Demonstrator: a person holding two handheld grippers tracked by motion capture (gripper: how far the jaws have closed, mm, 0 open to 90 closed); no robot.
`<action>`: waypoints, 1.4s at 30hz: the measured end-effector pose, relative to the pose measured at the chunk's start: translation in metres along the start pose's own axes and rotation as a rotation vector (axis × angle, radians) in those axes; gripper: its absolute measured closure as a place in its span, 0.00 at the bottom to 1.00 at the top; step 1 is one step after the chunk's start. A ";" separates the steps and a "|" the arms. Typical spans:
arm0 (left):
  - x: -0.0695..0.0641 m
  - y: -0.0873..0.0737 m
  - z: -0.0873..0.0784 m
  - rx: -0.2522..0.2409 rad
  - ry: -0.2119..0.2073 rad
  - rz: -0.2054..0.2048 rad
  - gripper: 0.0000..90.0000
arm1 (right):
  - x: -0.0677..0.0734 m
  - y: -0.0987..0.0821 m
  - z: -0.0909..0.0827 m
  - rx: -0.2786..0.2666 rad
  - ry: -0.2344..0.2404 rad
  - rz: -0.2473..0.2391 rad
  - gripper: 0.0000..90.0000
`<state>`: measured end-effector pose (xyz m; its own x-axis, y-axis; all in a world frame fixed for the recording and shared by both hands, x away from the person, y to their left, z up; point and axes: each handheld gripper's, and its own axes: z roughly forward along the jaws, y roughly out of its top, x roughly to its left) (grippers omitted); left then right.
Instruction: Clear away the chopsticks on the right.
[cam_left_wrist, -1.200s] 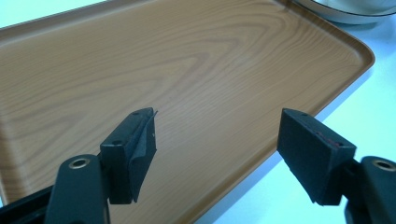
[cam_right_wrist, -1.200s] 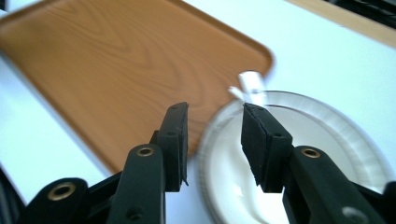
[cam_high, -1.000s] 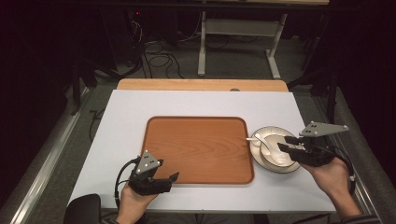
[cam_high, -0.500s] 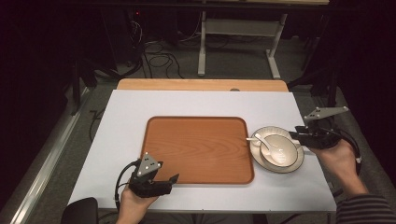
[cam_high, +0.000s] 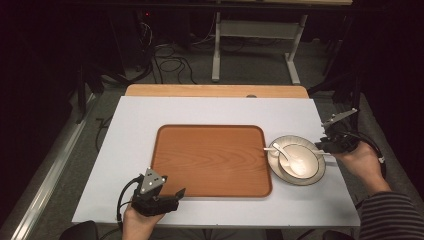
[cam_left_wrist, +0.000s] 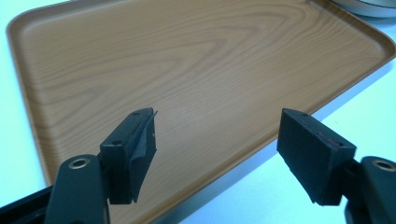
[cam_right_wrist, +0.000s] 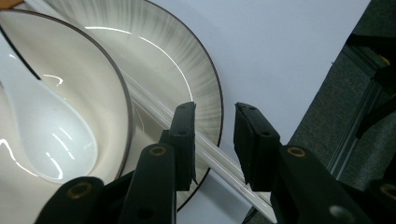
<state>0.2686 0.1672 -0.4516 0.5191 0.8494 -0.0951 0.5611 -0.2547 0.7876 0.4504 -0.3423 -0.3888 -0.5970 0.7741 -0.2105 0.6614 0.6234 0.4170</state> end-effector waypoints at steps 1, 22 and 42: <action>0.000 0.000 0.000 0.000 0.005 0.000 0.32 | -0.001 0.000 0.002 0.006 0.004 0.000 0.79; -0.001 -0.003 -0.004 0.001 0.022 -0.005 0.32 | -0.009 0.001 0.025 0.083 0.056 0.007 0.80; 0.001 -0.002 -0.006 -0.028 0.036 -0.012 0.32 | -0.005 0.013 0.034 0.106 0.104 0.007 0.82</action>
<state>0.2640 0.1716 -0.4492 0.4890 0.8683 -0.0828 0.5486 -0.2324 0.8031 0.4774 -0.3341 -0.4127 -0.6325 0.7662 -0.1133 0.7065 0.6307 0.3211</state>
